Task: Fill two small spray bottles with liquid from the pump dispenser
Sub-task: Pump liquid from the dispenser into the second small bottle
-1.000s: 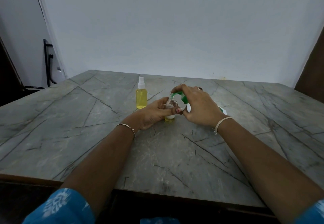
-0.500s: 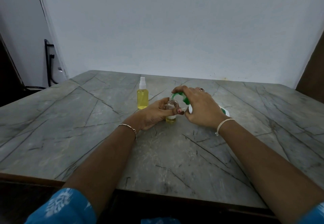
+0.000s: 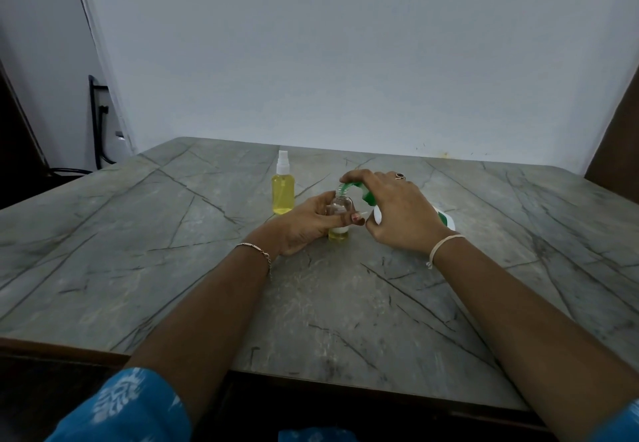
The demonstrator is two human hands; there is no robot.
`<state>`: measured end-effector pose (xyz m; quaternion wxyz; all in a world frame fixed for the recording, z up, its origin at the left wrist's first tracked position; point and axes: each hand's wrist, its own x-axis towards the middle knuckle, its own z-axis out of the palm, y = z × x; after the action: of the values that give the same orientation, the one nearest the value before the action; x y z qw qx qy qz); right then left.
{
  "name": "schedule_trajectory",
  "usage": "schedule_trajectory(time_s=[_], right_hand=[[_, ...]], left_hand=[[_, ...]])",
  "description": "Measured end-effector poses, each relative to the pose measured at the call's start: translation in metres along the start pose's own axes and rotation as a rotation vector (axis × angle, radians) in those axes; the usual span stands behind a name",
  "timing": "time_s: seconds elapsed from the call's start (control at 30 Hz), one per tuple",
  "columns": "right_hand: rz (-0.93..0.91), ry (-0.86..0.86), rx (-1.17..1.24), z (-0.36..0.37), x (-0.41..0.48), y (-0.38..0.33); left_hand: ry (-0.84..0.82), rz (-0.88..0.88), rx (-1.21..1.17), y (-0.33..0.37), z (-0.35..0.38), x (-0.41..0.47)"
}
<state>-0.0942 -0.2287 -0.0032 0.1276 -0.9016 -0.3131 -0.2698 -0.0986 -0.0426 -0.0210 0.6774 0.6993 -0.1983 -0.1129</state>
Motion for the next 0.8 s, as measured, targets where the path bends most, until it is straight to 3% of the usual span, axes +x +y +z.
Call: schedule_trajectory(time_s=[0.8], right_hand=[[-0.011, 0.030, 0.036, 0.0027, 0.0019, -0.0011]], left_hand=[[0.001, 0.010, 0.020, -0.0007, 0.0004, 0.0004]])
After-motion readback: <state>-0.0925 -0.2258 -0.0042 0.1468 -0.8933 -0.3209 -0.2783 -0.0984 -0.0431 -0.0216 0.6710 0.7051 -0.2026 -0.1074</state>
